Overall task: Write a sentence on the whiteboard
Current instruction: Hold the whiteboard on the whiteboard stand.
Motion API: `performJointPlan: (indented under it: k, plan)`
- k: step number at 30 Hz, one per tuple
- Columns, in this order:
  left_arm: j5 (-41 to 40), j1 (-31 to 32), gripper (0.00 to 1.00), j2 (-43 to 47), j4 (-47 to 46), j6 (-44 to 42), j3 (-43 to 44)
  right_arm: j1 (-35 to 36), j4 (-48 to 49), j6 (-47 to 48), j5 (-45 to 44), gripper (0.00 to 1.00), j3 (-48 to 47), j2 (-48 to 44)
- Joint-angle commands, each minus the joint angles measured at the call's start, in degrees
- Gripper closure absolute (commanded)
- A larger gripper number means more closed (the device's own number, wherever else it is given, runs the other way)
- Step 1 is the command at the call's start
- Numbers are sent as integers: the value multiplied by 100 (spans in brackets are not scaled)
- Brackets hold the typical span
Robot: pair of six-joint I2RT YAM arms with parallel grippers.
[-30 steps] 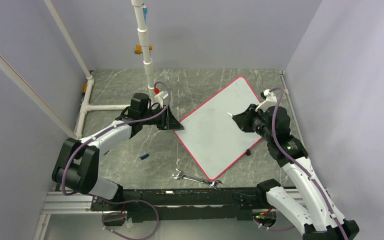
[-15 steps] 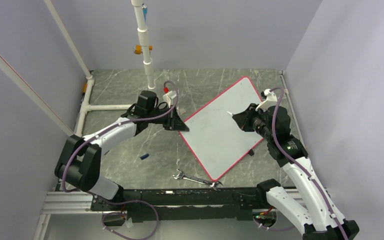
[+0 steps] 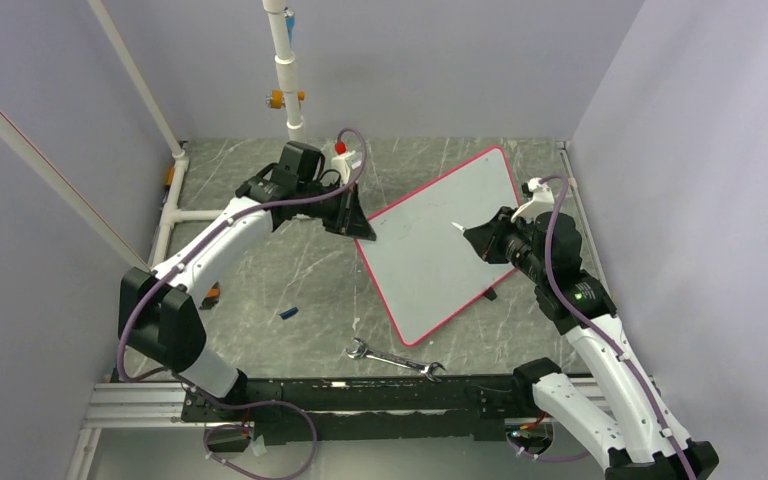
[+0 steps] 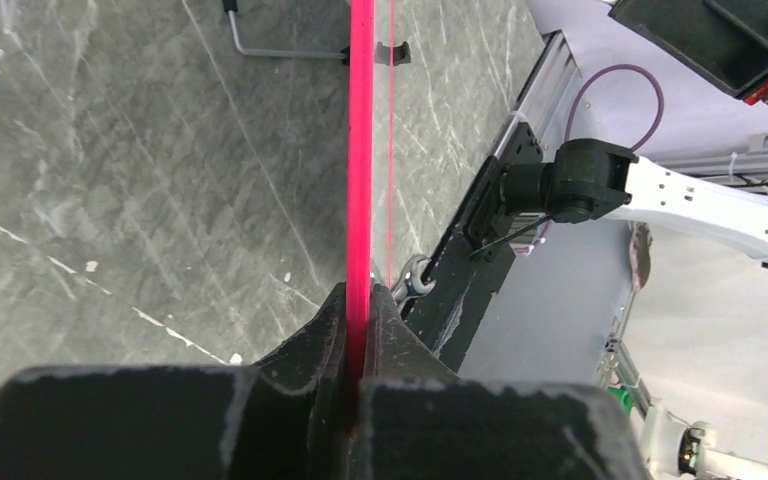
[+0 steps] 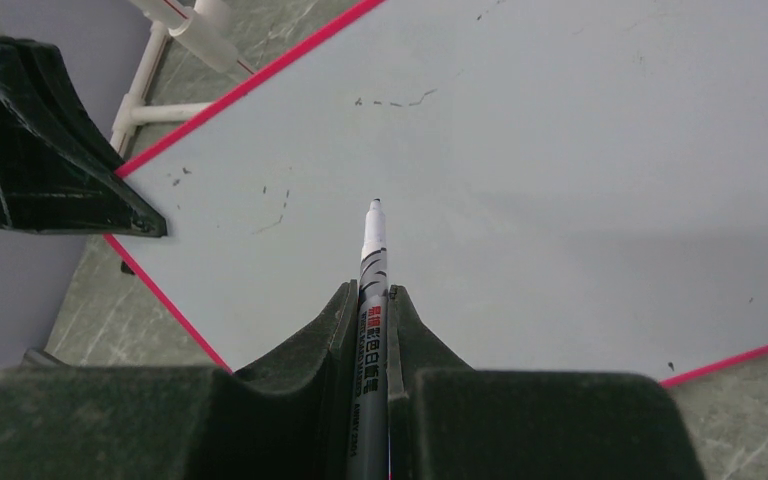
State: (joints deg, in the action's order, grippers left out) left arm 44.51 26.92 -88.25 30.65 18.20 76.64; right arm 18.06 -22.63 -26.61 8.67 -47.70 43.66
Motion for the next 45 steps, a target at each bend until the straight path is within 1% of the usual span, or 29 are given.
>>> performJointPlan:
  k: [1,3,5,11,17,22,25,28,30,32,37,39,41,43,45]
  plan:
    - [-311,-78,100,-153,794,-1106,843,-15,310,-52,135,100,2,-54]
    - [-412,-96,100,-322,1306,-1520,1228,-14,348,-84,178,100,19,-43]
    - [-569,-189,100,-408,1679,-1738,1496,-12,416,-126,238,100,43,-20]
    - [-692,-653,100,86,1894,-2160,1187,-13,384,-104,321,100,-21,86]
    - [-819,-761,100,580,2171,-2505,1055,-16,336,-98,344,100,-136,131]
    - [-513,-994,100,830,2250,-2555,1083,-8,186,-60,288,100,-201,45]
    - [-264,-1150,100,1020,2046,-2418,1007,-14,84,-23,227,100,-233,-42]
    - [374,-1181,100,1179,1362,-1996,623,-9,98,-32,192,100,-186,-93]
    - [618,-1181,100,1242,1093,-1875,371,-18,183,-72,243,100,-143,-91]
    - [488,-1185,100,1281,907,-1877,189,-11,334,-106,380,100,-99,-48]
    - [553,-1180,100,995,554,-2005,-38,0,1061,32,1244,100,43,136]
    - [354,-1180,100,814,621,-2094,-13,18,1359,176,1681,100,59,265]
    - [111,-1180,100,655,703,-2153,12,148,1606,340,1922,100,55,398]
    - [-104,-1183,100,564,823,-2271,51,384,1721,567,1933,100,-3,579]
    - [-442,-1180,100,561,834,-2353,-4,800,1700,869,1681,100,-108,804]
